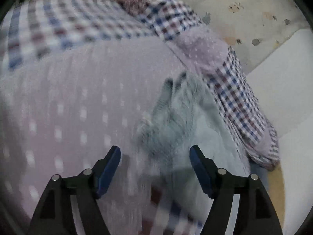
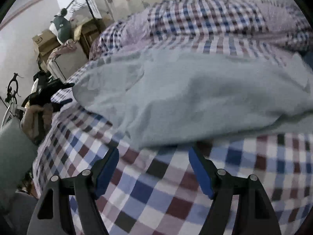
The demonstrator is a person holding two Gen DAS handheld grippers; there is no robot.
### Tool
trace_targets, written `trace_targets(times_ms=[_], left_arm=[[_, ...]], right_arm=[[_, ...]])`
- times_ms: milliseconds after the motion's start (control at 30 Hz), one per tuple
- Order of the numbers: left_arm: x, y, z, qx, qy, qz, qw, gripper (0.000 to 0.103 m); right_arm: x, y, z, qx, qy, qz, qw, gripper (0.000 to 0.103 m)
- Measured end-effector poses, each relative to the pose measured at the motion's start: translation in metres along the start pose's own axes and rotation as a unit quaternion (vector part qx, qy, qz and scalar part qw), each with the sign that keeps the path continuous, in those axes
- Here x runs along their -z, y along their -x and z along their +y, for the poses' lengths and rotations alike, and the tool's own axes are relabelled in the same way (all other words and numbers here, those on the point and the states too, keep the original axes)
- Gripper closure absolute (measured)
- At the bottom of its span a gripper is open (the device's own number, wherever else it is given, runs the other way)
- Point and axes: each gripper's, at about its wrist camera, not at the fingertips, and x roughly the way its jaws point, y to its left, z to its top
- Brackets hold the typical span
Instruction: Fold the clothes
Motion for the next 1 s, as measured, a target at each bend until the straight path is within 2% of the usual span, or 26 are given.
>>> trace_targets(times_ms=[100, 267, 300, 333, 367, 400, 467, 533, 567, 600, 667, 700, 733, 767, 800, 833, 900, 1000], left_arm=[[0.018, 0.001, -0.01, -0.009, -0.038, -0.003, 0.9992, 0.026], [0.024, -0.024, -0.033, 0.039, -0.039, 0.033, 0.9979, 0.025], [0.023, -0.031, -0.035, 0.044, -0.038, 0.031, 0.9978, 0.026], [0.021, -0.037, -0.037, 0.049, -0.037, 0.029, 0.9977, 0.033], [0.019, -0.042, -0.034, 0.052, -0.027, 0.025, 0.9979, 0.05], [0.015, -0.047, -0.029, 0.056, -0.008, 0.024, 0.9981, 0.077], [0.013, -0.043, -0.022, 0.087, 0.026, 0.024, 0.9955, 0.084], [0.009, -0.028, -0.03, 0.096, 0.012, -0.005, 0.9953, 0.085], [0.006, -0.023, -0.037, 0.093, 0.003, -0.015, 0.9956, 0.085], [0.004, -0.023, -0.038, 0.088, 0.005, -0.011, 0.9961, 0.083], [0.003, -0.03, -0.036, 0.076, 0.008, 0.004, 0.9971, 0.079], [0.005, -0.037, -0.032, 0.066, 0.007, 0.016, 0.9977, 0.07], [0.008, -0.041, -0.026, 0.059, 0.011, 0.019, 0.998, 0.056], [0.01, -0.045, -0.02, 0.051, 0.015, 0.022, 0.9983, 0.054], [0.011, -0.044, -0.017, 0.06, 0.018, 0.02, 0.9979, 0.054], [0.013, -0.042, -0.013, 0.069, 0.02, 0.018, 0.9973, 0.053], [0.014, -0.039, -0.015, 0.065, 0.014, 0.015, 0.9977, 0.049], [0.018, -0.036, -0.018, 0.055, -0.001, 0.006, 0.9985, 0.046]], right_arm=[[0.003, -0.011, 0.006, -0.018, -0.004, 0.008, 1.0, 0.026], [-0.005, -0.044, 0.023, 0.003, 0.025, 0.0, 1.0, 0.026], [-0.01, -0.05, 0.025, 0.005, 0.03, -0.002, 1.0, 0.034], [-0.018, -0.053, 0.026, 0.005, 0.033, -0.005, 0.999, 0.065], [-0.029, -0.049, 0.025, 0.007, 0.029, -0.012, 0.999, 0.087], [-0.041, -0.041, 0.023, -0.002, 0.018, -0.026, 0.999, 0.096], [-0.063, -0.006, 0.008, -0.057, -0.034, -0.076, 0.995, 0.096], [-0.081, 0.029, -0.012, -0.115, -0.094, -0.126, 0.981, 0.101], [-0.086, 0.04, -0.028, -0.141, -0.133, -0.146, 0.97, 0.101], [-0.087, 0.044, -0.041, -0.147, -0.161, -0.15, 0.964, 0.1], [-0.083, 0.04, -0.053, -0.113, -0.17, -0.123, 0.971, 0.097], [-0.078, 0.039, -0.055, -0.1, -0.169, -0.111, 0.974, 0.097], [-0.069, 0.039, -0.051, -0.092, -0.158, -0.1, 0.978, 0.097], [-0.06, 0.04, -0.047, -0.085, -0.148, -0.09, 0.981, 0.096], [-0.052, 0.04, -0.043, -0.077, -0.138, -0.079, 0.984, 0.091], [-0.042, 0.041, -0.038, -0.067, -0.123, -0.071, 0.988, 0.075], [-0.025, 0.038, -0.019, -0.043, -0.073, -0.058, 0.995, 0.052], [-0.001, 0.026, 0.009, -0.011, 0.001, -0.035, 0.999, 0.049]])
